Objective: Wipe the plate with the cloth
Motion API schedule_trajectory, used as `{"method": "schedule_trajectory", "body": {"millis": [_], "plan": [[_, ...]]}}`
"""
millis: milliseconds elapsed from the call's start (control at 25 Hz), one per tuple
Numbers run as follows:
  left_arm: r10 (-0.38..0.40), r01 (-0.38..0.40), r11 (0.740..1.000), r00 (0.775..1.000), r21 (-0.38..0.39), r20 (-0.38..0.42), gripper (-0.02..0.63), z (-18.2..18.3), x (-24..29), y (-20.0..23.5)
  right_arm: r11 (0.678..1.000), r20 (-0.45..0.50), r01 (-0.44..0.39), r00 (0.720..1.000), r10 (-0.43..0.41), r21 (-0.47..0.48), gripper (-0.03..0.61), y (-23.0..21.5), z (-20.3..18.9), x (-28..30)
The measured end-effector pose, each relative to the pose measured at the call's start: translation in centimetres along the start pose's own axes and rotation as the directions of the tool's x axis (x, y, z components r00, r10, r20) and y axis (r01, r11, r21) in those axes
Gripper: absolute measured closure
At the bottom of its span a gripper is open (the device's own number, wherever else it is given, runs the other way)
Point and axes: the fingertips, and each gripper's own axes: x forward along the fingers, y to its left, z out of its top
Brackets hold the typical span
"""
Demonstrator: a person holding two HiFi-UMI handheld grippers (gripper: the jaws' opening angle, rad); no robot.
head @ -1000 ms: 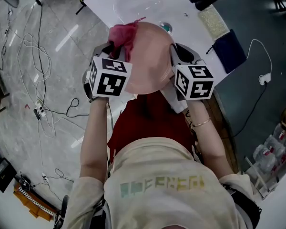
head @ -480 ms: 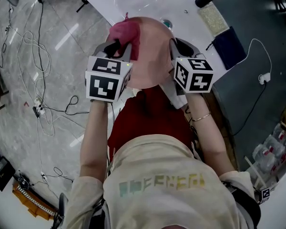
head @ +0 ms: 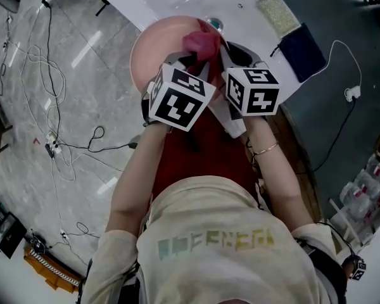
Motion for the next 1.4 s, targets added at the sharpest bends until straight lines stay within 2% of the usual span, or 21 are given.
{"method": "schedule_trajectory", "body": {"millis": [160,280,720,1160,1280,1400], "plan": [[0.03,-0.028,0.999,0.999,0.047,-0.041,0.546,-1.2,0.3,0.4,1.0,-0.011,0.0,1.0,0.0,0.004,0.528,0.0,-0.5,0.5],[0.062,-0.059,0.997,0.997,0.053,-0.056,0.546,-2.1,-0.3,1.2,1.0,-0.016,0.001,1.0,-0.001,0.003,0.528,0.1,-0.6,0.6],[0.159,-0.164,0.985,0.984,-0.058,-0.075,0.546,-5.3,-2.9,5.1,1.0,-0.022,-0.01,1.0,0.009,-0.019,0.528,0.1,-0.8,0.7],[0.286,-0.299,0.947,0.951,-0.117,-0.113,0.546,-7.9,-6.6,9.5,1.0,-0.024,-0.003,1.0,0.003,-0.015,0.526,0.0,-1.0,0.4],[0.308,-0.318,0.933,0.948,-0.17,-0.08,0.546,-7.7,-7.7,10.4,1.0,-0.021,-0.002,1.0,0.002,-0.011,0.528,0.0,-1.1,0.3],[0.315,-0.301,0.915,0.949,-0.27,0.01,0.546,-6.6,-8.7,10.3,1.0,-0.022,-0.002,1.0,0.002,-0.005,0.528,0.0,-1.4,0.2]]}}
